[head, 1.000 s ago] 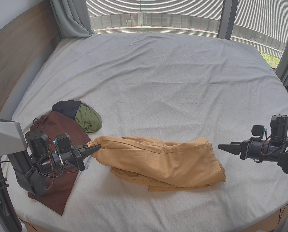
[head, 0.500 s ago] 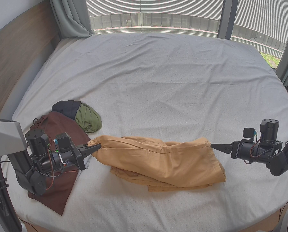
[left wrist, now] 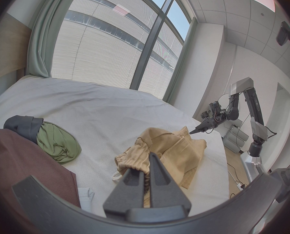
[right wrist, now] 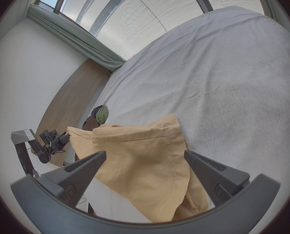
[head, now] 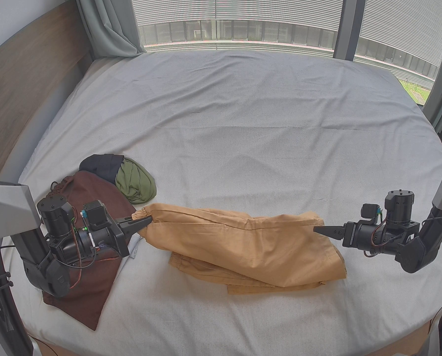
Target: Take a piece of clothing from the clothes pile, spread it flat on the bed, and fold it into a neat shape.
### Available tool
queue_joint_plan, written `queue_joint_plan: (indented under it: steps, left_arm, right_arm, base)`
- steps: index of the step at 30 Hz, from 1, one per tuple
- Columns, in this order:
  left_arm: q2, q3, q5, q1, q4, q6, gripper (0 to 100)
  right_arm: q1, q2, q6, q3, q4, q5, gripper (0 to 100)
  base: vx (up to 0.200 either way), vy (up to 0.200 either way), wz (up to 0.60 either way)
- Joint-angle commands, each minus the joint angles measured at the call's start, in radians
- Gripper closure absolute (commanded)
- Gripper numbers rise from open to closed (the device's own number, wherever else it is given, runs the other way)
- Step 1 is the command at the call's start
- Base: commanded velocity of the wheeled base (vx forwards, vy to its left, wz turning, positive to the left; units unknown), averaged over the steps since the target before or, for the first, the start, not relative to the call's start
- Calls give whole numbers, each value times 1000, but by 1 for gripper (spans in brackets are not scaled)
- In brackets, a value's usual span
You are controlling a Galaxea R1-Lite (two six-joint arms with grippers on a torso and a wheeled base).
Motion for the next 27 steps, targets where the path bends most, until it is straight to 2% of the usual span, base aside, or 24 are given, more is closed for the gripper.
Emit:
queue_joint_plan:
  steps: [1,19,25,27]
  left_arm:
    - [3,-3,10,3,-1,0,100]
    - [3,-1,10,-5,-1,1,100]
    - [5,2,10,-10,-1,3,100]
    - [14,0,10,-10,-1,7,100]
  right_arm:
    - [-2,44,1,-9,-21,-3,0]
    - [-1,136,4,-71,-64,-16,0]
    - [25,147,47,-77,-82,-16,0]
    - [32,150,70,-67,-130,-15,0]
  base:
    - [0,0,0]
    - [0,0,0]
    - [0,0,0]
    - [0,0,0]
